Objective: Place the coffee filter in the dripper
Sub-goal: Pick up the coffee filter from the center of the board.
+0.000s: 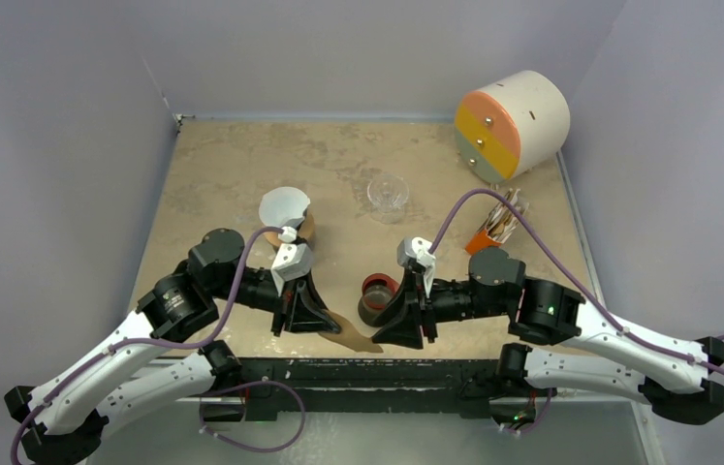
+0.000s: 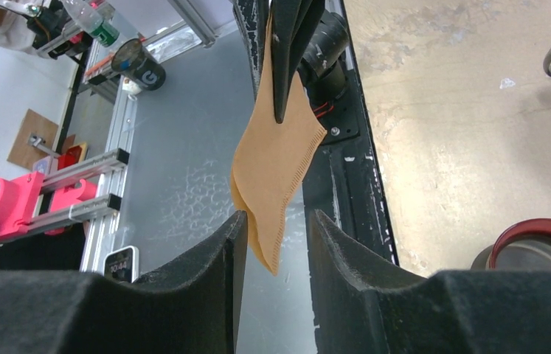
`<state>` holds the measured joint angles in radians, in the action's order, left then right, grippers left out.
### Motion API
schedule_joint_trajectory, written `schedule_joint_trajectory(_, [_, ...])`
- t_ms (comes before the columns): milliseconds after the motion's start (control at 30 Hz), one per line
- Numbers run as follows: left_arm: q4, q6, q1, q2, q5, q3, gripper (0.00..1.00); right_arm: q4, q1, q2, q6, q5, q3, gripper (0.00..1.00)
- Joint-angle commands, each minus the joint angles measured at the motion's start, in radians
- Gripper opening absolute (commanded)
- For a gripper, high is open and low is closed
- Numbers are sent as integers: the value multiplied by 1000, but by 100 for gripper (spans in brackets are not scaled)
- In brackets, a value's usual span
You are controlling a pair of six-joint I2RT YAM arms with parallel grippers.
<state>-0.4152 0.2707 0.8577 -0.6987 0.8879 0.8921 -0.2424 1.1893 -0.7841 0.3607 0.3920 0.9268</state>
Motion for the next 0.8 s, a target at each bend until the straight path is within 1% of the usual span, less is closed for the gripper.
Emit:
schedule_joint_trajectory(0, [50, 15, -3, 9, 26, 18, 0, 30, 1, 14, -17, 13, -9, 40])
schedule_joint_trajectory(533, [90, 44, -3, -12, 31, 12, 0, 73, 1, -16, -13, 43, -18, 39])
schedule_joint_trajectory(767, [49, 44, -3, -42, -13, 23, 0, 93, 2, -34, -6, 49, -17, 39])
